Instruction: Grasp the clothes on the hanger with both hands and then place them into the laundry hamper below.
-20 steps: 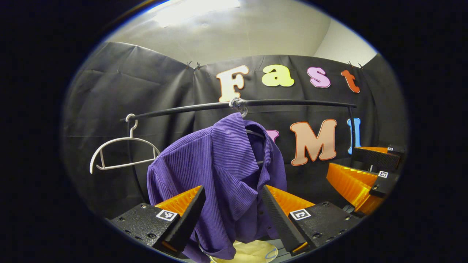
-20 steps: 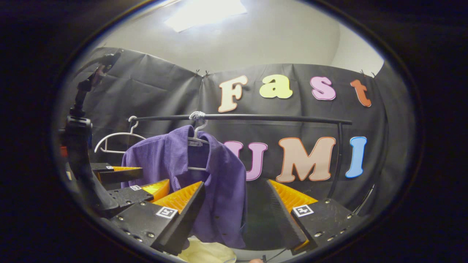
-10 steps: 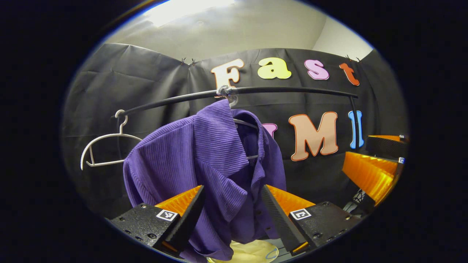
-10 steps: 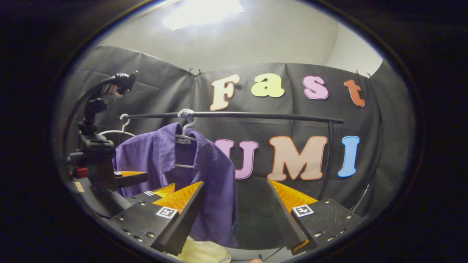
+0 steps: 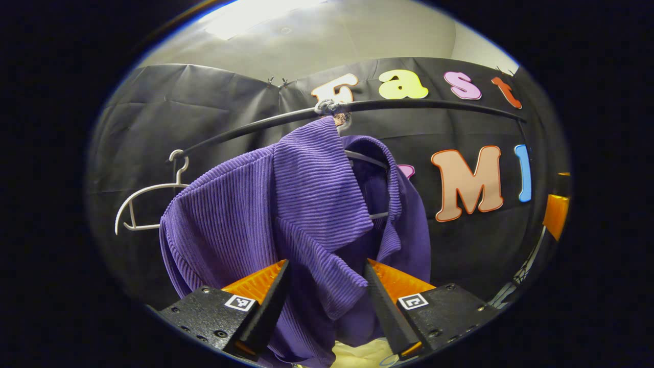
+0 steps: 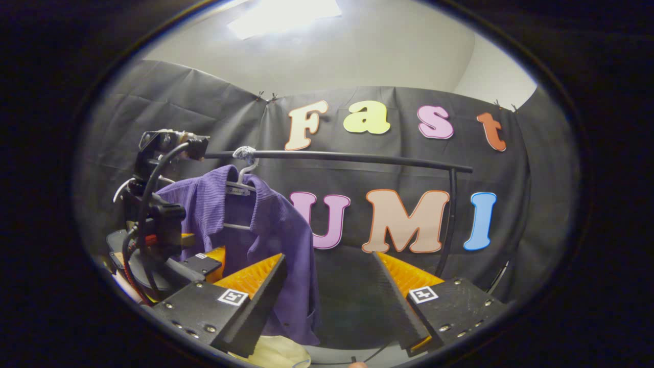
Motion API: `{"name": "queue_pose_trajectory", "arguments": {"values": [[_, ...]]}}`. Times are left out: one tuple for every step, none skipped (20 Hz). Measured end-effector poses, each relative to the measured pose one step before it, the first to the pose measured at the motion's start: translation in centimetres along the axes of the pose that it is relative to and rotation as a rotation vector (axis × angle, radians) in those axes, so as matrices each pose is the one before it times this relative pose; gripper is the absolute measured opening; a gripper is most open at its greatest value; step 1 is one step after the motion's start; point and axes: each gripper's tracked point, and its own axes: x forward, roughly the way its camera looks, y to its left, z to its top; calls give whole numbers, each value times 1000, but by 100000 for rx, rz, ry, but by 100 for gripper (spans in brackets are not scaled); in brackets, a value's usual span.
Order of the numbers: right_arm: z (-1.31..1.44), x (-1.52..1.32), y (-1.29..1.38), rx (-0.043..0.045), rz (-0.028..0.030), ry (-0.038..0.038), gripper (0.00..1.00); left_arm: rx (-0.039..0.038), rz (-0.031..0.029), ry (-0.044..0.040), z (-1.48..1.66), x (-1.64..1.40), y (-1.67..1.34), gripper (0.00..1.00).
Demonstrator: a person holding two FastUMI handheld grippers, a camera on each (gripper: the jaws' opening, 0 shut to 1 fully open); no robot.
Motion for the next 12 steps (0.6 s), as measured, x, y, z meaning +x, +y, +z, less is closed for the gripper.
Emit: {"name": "queue_pose_trajectory", "arguments": {"values": [[-25,325,223,53,735,76,97,926,1365,-431,-56,167,457,78],[-142,140,305,202,993,-12,97,811,834,39,-81,229,341,79],[-113,-33,208,298,1220,14,97,-27,996,71,-48,216,477,68],[-133,16,230,221,1334,59,97,-963,56,302,-115,147,363,58],[-83,276,289,241,1338,97,97,-843,-429,395,-135,105,28,47],[-195,451,543,192,1384,57,97,-57,-208,371,-44,3,163,37],[30,558,672,177,1418,-104,98,46,-1041,121,-174,187,19,26],[-6,338,731,4,1477,-185,98,588,486,-344,18,-23,348,16],[-116,381,430,-125,1388,-57,98,-33,-518,-154,-11,-95,273,8],[-181,141,397,-165,1536,280,98,-800,-719,264,-9,6,42,5],[-90,351,452,-220,1297,346,98,-1508,-1329,485,-151,-254,-72,2],[-168,250,382,-265,1023,349,97,-2006,-1728,14,39,-187,-187,0]]}}
